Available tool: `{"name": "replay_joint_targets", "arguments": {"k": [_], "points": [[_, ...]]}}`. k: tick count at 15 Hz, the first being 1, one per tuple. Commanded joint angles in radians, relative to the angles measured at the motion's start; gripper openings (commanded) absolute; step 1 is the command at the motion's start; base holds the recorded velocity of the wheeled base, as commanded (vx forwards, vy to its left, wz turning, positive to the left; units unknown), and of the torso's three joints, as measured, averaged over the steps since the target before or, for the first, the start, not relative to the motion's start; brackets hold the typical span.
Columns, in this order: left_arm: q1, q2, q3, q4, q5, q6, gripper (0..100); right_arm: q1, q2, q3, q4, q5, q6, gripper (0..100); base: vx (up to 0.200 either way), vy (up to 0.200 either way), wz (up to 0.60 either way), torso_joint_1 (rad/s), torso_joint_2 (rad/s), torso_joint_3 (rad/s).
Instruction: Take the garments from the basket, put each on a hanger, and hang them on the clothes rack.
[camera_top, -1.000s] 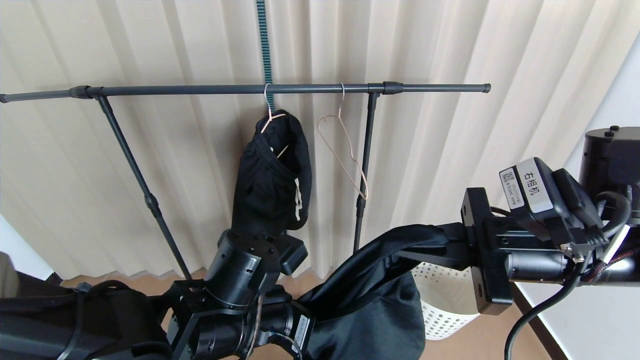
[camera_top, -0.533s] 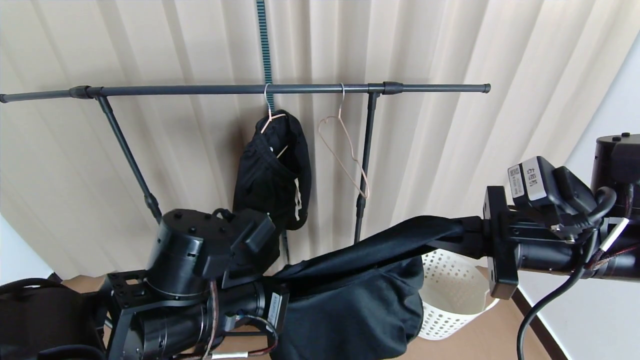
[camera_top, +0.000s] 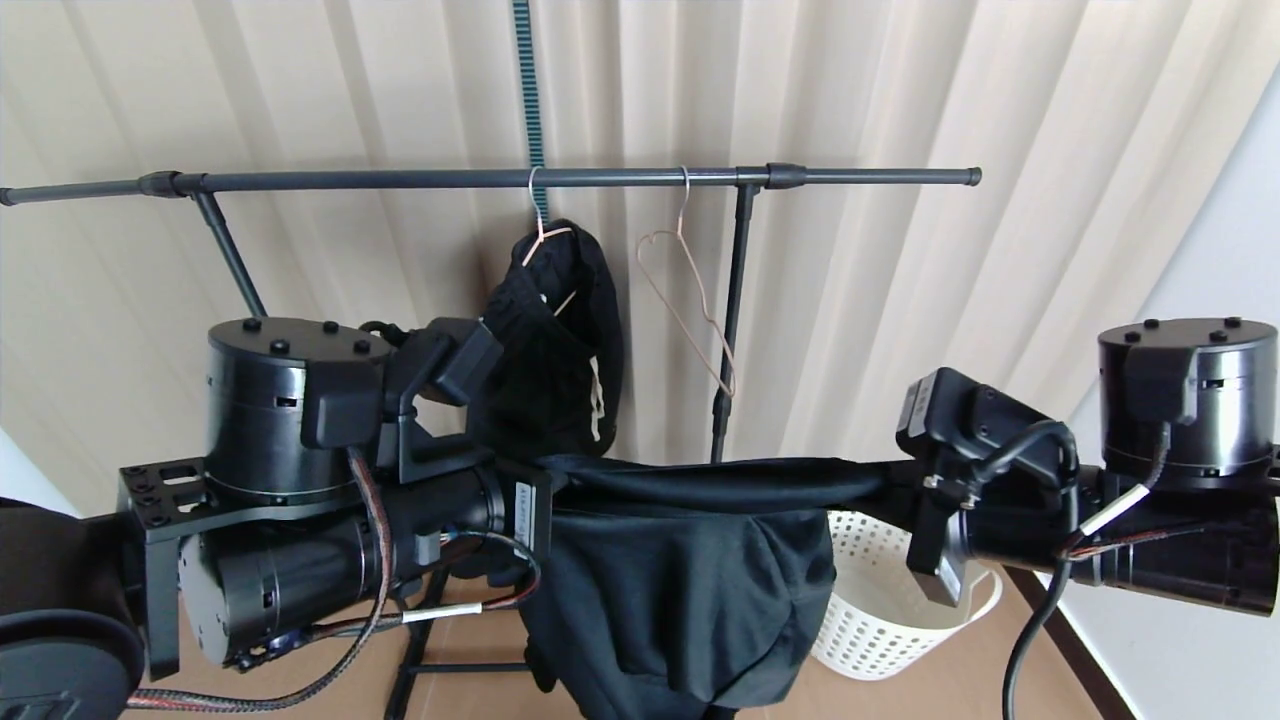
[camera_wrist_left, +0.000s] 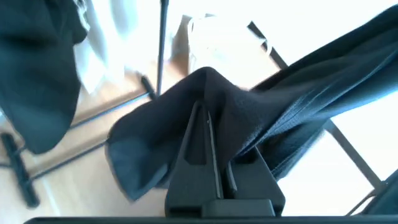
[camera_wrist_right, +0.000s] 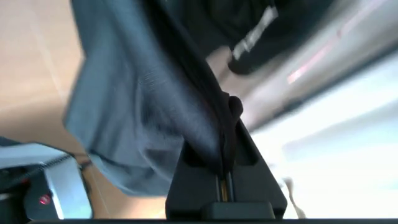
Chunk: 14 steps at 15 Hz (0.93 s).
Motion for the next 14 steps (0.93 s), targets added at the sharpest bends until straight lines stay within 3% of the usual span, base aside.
{"name": "replay_joint_targets", "arguments": {"k": [1, 5, 11, 12, 14], "points": [[0.001, -0.009, -0.039, -0.003, 0.000, -0.004, 0, 0.048, 0.038, -0.001, 0.002, -0.047, 0.001, 0, 0.000, 0.000, 0.00, 0.000, 0.00, 0.000], [0.005, 0.008, -0.068, -0.006, 0.002, -0.003, 0, 0.079, 0.046, 0.003, 0.002, -0.174, 0.001, 0, 0.000, 0.000, 0.00, 0.000, 0.00, 0.000], [0.005, 0.082, -0.144, -0.006, 0.002, -0.003, 0, 0.134, 0.026, 0.067, -0.004, -0.195, -0.008, 0, 0.000, 0.000, 0.00, 0.000, 0.00, 0.000], [0.005, 0.097, -0.170, -0.006, 0.002, -0.004, 0, 0.134, 0.021, 0.098, -0.009, -0.189, -0.045, 100, 0.000, 0.000, 0.00, 0.000, 0.00, 0.000], [0.002, 0.122, -0.203, -0.006, 0.002, -0.004, 0, 0.135, 0.005, 0.124, -0.001, -0.155, -0.074, 100, 0.000, 0.000, 0.00, 0.000, 0.00, 0.000]]}}
